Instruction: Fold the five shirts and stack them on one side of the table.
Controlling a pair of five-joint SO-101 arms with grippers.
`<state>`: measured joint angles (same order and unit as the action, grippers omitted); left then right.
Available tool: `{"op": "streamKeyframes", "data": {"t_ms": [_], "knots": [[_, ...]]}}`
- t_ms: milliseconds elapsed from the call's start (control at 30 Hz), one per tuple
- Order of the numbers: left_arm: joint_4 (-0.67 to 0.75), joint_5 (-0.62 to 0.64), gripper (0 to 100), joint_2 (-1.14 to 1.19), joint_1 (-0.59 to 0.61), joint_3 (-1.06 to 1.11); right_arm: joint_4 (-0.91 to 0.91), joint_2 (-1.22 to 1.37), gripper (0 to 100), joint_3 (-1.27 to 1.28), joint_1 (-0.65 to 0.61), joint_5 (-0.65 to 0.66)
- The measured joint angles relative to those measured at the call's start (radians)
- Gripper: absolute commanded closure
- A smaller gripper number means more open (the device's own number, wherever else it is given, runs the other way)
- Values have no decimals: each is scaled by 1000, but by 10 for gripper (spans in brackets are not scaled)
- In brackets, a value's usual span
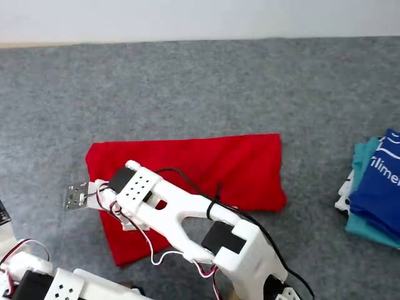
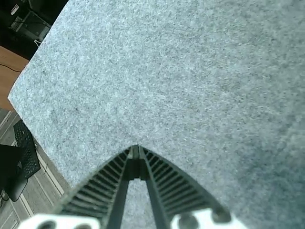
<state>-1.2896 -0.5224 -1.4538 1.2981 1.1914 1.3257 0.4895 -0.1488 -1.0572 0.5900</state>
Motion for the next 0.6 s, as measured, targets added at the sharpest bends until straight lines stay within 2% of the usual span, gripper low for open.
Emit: {"op": "streamKeyframes", "data": {"t_ms": [233,600], "knots": [[0,0,995,0,0,0,-8,0,944,0,2,0],[0,0,995,0,0,0,-8,2,975,-121,94,0]]}}
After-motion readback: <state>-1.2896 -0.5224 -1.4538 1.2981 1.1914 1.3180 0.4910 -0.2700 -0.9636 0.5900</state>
